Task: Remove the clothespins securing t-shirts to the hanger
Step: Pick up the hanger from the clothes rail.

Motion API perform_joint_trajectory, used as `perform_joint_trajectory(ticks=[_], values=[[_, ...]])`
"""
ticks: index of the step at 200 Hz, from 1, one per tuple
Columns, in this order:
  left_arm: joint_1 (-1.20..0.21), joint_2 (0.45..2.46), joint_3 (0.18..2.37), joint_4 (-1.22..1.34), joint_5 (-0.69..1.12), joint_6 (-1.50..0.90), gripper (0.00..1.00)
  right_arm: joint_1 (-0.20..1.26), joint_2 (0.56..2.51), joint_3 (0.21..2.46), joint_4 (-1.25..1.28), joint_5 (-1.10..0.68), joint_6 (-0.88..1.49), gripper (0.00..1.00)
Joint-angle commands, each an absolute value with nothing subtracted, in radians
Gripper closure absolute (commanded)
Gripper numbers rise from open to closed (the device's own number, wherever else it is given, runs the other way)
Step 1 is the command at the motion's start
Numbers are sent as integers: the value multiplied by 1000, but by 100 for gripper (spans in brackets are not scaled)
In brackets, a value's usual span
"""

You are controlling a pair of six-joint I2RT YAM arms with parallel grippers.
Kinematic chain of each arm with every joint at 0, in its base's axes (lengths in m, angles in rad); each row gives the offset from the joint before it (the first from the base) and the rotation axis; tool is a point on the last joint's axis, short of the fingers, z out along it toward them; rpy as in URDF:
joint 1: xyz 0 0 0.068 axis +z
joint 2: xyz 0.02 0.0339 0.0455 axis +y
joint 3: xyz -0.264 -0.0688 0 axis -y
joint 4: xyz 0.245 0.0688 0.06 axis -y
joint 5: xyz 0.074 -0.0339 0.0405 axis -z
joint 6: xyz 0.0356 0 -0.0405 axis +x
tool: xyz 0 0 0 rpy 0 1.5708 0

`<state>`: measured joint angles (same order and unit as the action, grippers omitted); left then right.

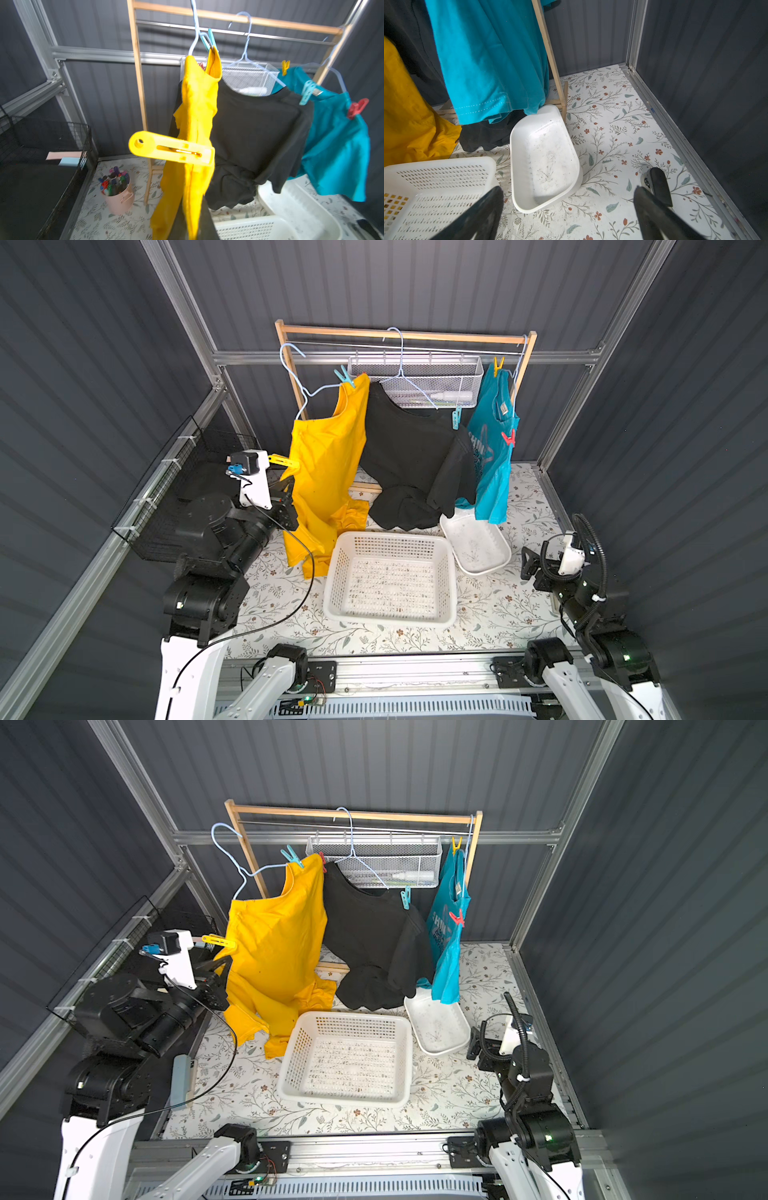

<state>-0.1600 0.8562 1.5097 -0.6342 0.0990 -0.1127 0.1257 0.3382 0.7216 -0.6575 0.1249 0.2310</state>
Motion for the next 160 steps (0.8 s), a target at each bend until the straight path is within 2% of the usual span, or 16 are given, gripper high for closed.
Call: perform_joint_trajectory(ticks=[1,28,112,160], values=[[-161,853,1615,-609,222,-174,100,132,332,715,-641,161,222,1],[-161,893,1743,-666,324,-231,100,133,297,708,-636,233,215,1],[-161,1013,2172,-778,473,-318,100,140,291,712,-649,277,207,1],[-161,980,2208,-759,533,-373,100,140,305,713,-647,282,206,1]])
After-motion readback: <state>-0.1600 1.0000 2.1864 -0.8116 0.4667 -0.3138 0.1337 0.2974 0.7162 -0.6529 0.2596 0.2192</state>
